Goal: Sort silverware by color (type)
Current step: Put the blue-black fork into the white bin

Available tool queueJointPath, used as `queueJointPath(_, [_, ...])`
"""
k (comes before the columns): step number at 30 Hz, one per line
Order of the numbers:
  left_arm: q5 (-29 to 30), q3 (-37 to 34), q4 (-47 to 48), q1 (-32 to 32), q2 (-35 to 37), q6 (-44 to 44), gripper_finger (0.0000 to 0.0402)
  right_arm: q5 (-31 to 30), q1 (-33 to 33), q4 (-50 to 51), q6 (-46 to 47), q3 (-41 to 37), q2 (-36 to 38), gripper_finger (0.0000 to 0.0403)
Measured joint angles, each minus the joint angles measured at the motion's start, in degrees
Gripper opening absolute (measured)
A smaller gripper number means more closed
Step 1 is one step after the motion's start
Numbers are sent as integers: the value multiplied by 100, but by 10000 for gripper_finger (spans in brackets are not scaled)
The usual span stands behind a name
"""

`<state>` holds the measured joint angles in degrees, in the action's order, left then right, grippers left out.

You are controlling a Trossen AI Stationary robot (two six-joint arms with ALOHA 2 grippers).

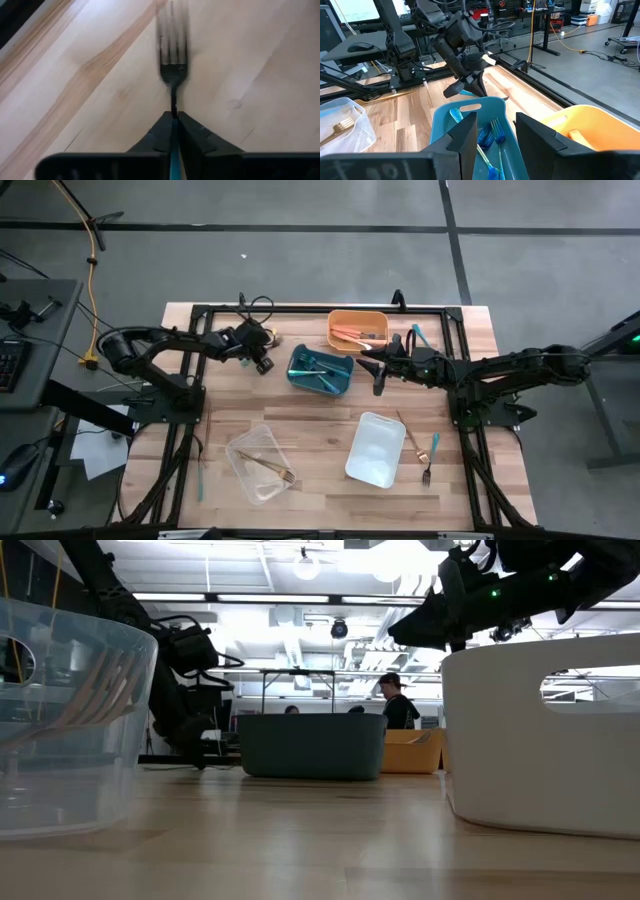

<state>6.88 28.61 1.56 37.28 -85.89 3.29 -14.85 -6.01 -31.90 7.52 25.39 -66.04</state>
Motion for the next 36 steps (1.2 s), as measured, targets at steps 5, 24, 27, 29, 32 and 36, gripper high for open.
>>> queueJointPath(5, [324,-45,263,36,403,-306,10,2,1,0,21,0,0,129])
queueJointPath(24, [935,-233,-417,-876,2616,-334,1,0,-1,0,104,0,0,129])
queueJointPath(27, [611,-325,-904,-1075,2837,-143,1,0,1,0,104,0,1,129])
queueJointPath(29, [388,-395,-1180,-1200,2945,-25,1,0,1,0,102,1,0,129])
queueJointPath(32, [202,-509,-1498,-1348,3071,77,1,0,-1,0,102,0,0,129])
queueJointPath(36, [101,-545,-1615,-1484,3161,87,1,0,0,0,102,0,0,129])
